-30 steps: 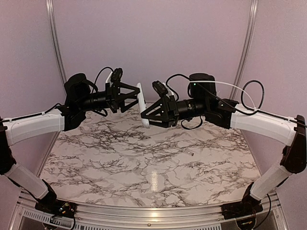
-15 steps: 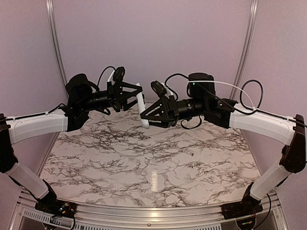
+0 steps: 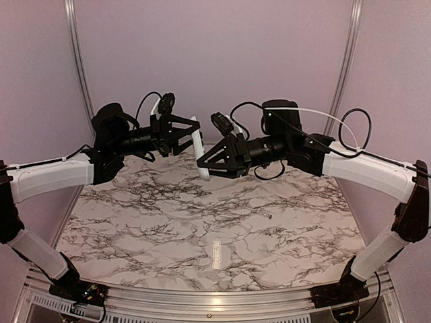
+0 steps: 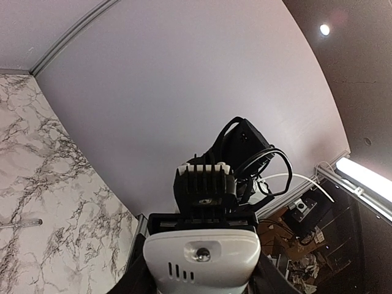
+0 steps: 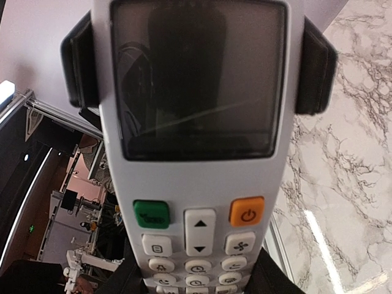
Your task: Unload the batteries from the remote control
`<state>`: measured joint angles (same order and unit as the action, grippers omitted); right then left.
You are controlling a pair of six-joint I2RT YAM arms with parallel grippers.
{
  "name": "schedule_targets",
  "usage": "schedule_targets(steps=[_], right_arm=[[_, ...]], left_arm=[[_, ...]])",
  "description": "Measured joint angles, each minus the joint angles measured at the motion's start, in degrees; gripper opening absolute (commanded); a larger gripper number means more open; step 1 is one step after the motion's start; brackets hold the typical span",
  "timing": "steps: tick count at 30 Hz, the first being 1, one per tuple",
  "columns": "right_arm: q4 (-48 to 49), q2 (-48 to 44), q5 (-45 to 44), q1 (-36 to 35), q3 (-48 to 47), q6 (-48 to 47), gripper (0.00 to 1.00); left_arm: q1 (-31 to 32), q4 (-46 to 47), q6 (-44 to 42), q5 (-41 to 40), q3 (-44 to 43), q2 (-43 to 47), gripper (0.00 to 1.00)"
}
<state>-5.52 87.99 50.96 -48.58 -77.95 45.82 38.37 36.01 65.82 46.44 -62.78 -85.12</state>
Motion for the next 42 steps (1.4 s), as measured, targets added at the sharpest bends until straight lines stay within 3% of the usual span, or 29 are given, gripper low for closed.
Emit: schedule_targets(steps=[5, 10, 16, 23, 32, 42], right_arm=[[-3.8, 0.1, -2.6, -0.1, -2.4, -3.8, 0.8], [-5.6, 0.1, -4.4, -0.1, -2.7, -5.6, 0.89], [-9.0, 0.1, -7.7, -0.1, -3.1, -8.2, 0.9], [-14.9, -0.1, -17.3, -0.5, -5.8, -13.0, 0.9], [-18.9, -0.6, -30.8, -4.3, -9.0, -17.4, 0.88], [-18.3, -2.0, -37.8, -4.3, -8.0, -17.4, 0.83]], left_arm=[[0.5, -4.5, -2.1, -1.8, 0.0, 2.2, 0.24], [0.7, -11.2, -5.0, -5.1, 0.1, 4.1, 0.24], [0.7, -22.7, -8.4, -11.9, -0.5, 5.1, 0.24], [0.7, -35.7, -9.2, -21.2, -3.3, 5.1, 0.23], [0.7, -44.7, -4.2, -29.6, -6.9, 5.1, 0.23], [0.7, -53.1, 4.8, -37.2, -9.3, 5.1, 0.22]])
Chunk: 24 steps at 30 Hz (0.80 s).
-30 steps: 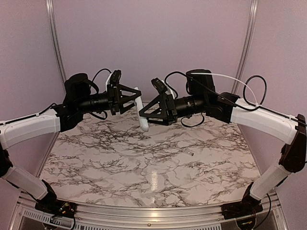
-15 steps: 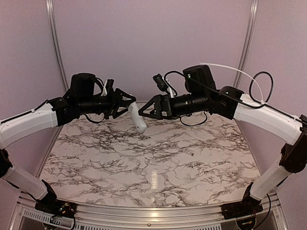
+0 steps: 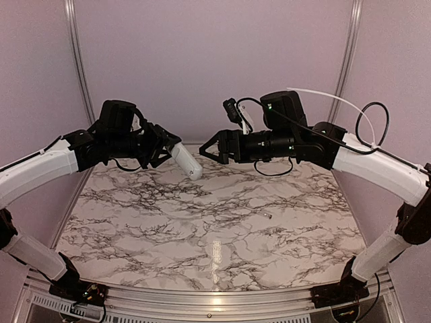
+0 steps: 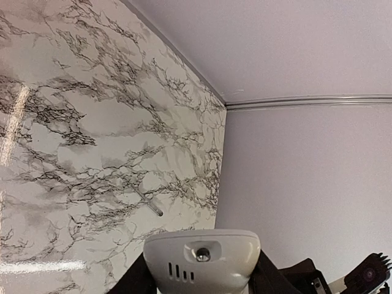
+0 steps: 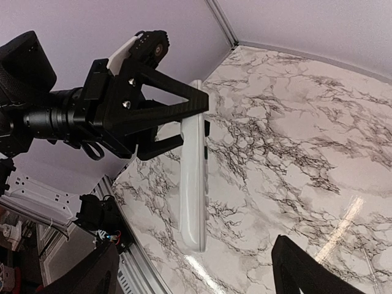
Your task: Unload the batteries from the remote control
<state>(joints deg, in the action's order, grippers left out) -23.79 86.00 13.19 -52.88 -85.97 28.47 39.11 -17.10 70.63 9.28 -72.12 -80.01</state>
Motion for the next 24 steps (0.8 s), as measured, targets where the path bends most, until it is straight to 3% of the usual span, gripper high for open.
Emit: schedule_targets(steps=[11, 24], right_arm=[[1.9, 0.0, -1.7, 0.0, 1.6, -0.1, 0.72], [8.7, 1.3, -0.4, -1.1, 1.7, -2.9, 0.65]], left_arm=[[0.0, -5.9, 13.9, -6.7, -1.3, 0.2, 0.21], [0.0, -7.4, 26.0, -7.2, -1.3, 1.2, 0.19]])
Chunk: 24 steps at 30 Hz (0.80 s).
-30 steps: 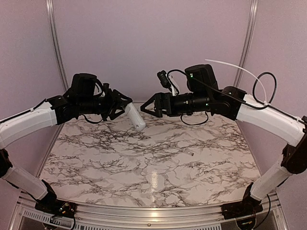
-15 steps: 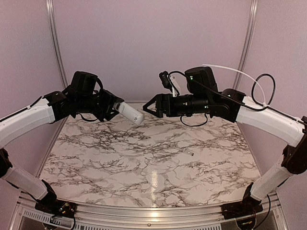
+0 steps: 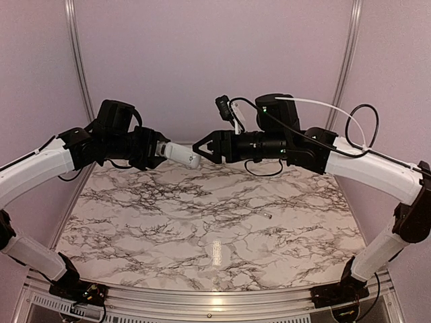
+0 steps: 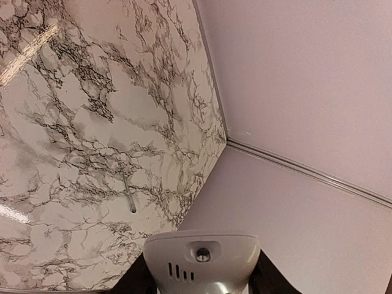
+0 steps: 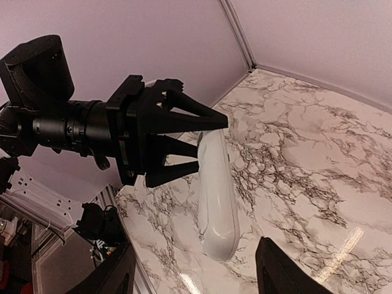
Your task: Unload the batteries from the remote control
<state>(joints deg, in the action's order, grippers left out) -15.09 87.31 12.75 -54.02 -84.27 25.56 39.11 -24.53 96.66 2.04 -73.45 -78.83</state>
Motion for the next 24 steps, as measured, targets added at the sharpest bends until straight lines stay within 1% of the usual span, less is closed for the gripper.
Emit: schedule_targets(steps=[6, 12, 19, 22, 24], right_arm=[[1.0, 3.6, 0.2, -0.2, -0.2, -0.8, 0.61], [1.4, 6.1, 0.2, -0.8, -0.5, -1.9, 0.46], [2.5, 6.1, 0.5, -1.1, -1.2, -2.7, 0.36], [2.7, 6.3, 0.9, -1.1, -1.8, -3.0, 0.34], [2.8, 6.6, 1.3, -1.1, -2.2, -3.1, 0.35]], left_arm=[[0.0, -0.2, 2.3, 0.1, 0.0, 1.0, 0.19], [0.0, 0.0, 3.8, 0.4, 1.2, 2.8, 0.19], [0.0, 0.9, 5.4, 0.4, 2.1, 3.9, 0.18], [0.0, 1.6, 5.9, 0.4, 2.3, 3.9, 0.18], [0.0, 1.9, 6.2, 0.4, 2.4, 3.9, 0.18]])
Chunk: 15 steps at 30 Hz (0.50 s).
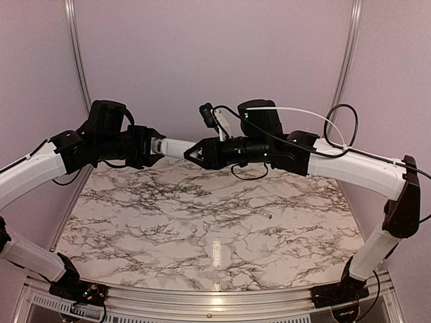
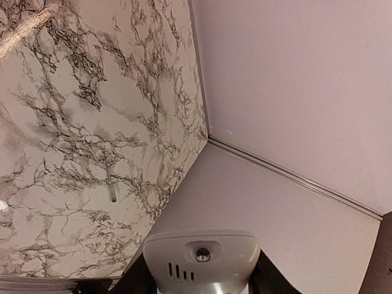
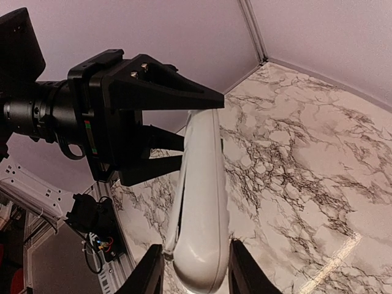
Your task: Unload the batteries from the remote control
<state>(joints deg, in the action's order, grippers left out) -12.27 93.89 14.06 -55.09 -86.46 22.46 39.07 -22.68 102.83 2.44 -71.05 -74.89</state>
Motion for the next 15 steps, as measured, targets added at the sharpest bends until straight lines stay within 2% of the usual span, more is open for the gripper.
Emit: schedule_targets(steps=[5, 9, 11, 15], right_arm=[[1.0, 0.9, 0.0, 0.0, -0.8, 0.0, 0.38], [1.6, 1.6, 0.0, 0.0, -1.5, -0.1, 0.37], [1.7, 1.6, 0.0, 0.0, -1.6, -0.1, 0.35], [2.0, 1.7, 0.2, 0.0, -1.6, -0.3, 0.23]], left_arm=[[0.0, 0.2, 0.0, 0.2, 0.1, 0.0, 0.18], [0.0, 0.5, 0.1, 0.3, 0.5, 0.0, 0.18], [0.0, 0.7, 0.1, 0.3, 0.6, 0.0, 0.18], [0.0, 1.0, 0.3, 0.3, 0.9, 0.1, 0.18]])
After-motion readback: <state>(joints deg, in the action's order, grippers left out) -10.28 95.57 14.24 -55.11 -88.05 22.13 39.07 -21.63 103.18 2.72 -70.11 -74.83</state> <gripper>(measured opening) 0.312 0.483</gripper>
